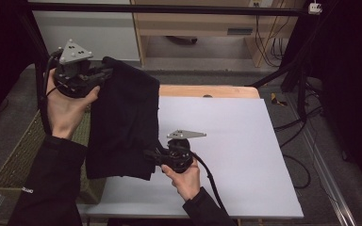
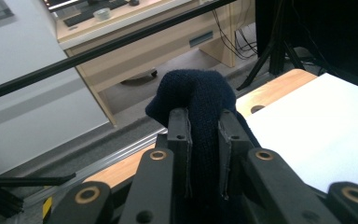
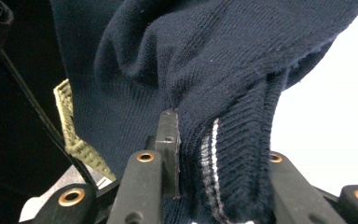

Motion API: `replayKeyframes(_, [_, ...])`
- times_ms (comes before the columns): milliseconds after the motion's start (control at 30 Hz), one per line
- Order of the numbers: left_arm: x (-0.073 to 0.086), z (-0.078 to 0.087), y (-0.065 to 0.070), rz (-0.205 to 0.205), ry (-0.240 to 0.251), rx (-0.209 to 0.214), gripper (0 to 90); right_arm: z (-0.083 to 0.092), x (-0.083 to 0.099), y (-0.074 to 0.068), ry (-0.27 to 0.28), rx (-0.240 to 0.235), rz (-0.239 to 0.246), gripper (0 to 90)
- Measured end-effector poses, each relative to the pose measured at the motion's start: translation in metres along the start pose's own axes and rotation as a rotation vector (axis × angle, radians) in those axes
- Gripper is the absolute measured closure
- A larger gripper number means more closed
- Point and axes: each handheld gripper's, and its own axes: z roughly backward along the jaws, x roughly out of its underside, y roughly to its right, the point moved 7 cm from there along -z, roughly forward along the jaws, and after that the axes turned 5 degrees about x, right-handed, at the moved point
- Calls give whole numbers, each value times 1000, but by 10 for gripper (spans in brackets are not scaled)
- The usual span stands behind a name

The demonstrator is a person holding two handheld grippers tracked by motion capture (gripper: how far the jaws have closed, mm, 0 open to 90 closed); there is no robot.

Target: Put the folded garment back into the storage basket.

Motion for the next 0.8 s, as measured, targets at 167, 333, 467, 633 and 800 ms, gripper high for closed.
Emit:
replayKeyframes(167, [0, 4, -10, 14, 9, -20, 780, -8, -6, -9, 4, -13, 1, 724])
replayKeyframes(333, [2, 7, -19, 26, 8, -39, 780, -20, -9, -18, 14, -30, -3, 723])
replayKeyframes(467, [2, 12, -27, 33, 11, -54, 780, -25, -11, -23, 16, -38, -10, 723])
replayKeyframes(633, [0, 23, -37, 30, 15, -86, 780, -37, -16, -37, 25, -59, -3, 723])
replayKeyframes(800, [3, 27, -50, 45, 12, -109, 780, -51, -19, -48, 29, -73, -11, 723])
